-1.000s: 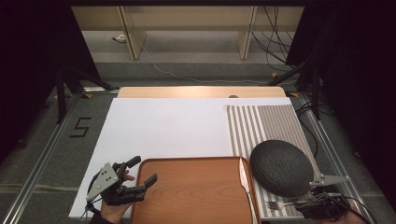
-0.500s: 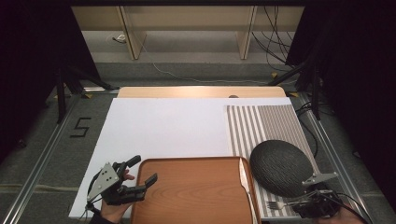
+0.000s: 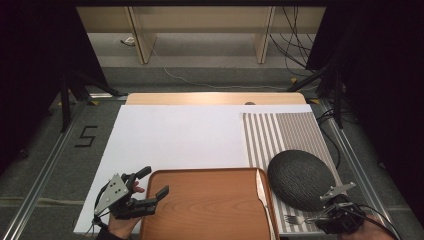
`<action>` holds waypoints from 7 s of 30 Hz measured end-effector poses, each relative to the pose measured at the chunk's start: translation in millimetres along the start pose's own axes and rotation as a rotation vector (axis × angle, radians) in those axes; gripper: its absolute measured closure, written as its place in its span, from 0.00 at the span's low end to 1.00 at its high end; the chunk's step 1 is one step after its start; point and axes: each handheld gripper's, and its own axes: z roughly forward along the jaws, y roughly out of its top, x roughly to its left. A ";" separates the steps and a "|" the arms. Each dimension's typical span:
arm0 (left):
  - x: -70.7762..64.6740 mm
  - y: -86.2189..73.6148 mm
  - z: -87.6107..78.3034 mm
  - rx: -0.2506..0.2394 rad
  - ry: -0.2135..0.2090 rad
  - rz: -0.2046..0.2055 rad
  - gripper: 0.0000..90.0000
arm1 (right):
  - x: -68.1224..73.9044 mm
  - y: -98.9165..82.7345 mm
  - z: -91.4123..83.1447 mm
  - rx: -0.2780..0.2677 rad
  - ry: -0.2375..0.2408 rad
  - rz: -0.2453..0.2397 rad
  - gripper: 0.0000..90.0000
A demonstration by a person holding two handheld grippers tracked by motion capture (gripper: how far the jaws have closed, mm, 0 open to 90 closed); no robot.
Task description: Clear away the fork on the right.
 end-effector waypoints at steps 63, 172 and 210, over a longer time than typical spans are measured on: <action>0.9 0.2 0.5 0.004 0.003 -0.002 0.18 | 45.6 29.1 -35.8 -0.329 0.027 -0.429 0.95; 0.8 -0.1 0.9 0.003 0.001 -0.001 0.18 | 153.8 113.9 30.1 -0.131 0.341 -0.381 0.94; 0.9 -0.1 0.8 0.004 0.000 -0.002 0.18 | 183.9 117.0 29.3 -0.275 0.297 -0.533 0.81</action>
